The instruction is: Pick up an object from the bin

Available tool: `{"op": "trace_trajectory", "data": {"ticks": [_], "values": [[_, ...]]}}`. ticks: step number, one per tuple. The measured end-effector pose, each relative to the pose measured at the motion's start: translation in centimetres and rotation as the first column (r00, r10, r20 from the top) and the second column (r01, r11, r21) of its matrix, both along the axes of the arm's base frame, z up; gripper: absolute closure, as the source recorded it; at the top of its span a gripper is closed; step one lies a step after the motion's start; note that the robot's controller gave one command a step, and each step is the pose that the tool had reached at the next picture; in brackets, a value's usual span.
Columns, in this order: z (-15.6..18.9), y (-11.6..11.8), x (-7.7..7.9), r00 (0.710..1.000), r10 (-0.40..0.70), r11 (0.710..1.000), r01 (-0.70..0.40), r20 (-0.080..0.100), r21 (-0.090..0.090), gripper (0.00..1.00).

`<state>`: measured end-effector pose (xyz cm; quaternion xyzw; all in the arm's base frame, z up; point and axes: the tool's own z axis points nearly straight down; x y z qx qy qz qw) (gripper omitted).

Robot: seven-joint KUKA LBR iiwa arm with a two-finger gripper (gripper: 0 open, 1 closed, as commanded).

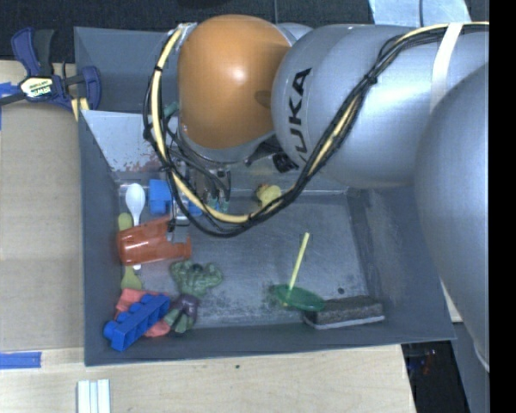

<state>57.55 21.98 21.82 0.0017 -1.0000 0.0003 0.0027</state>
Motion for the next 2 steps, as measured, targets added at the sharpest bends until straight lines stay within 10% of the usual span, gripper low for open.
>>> {"op": "trace_trajectory", "data": {"ticks": [1,2], "values": [[0.5,-0.1,0.2,1.0,-0.003,1.0,0.003,0.008,0.002,0.0],[-6.4,-1.6,-3.6,1.0,0.003,1.0,-0.003,0.012,0.003,0.0]]}}
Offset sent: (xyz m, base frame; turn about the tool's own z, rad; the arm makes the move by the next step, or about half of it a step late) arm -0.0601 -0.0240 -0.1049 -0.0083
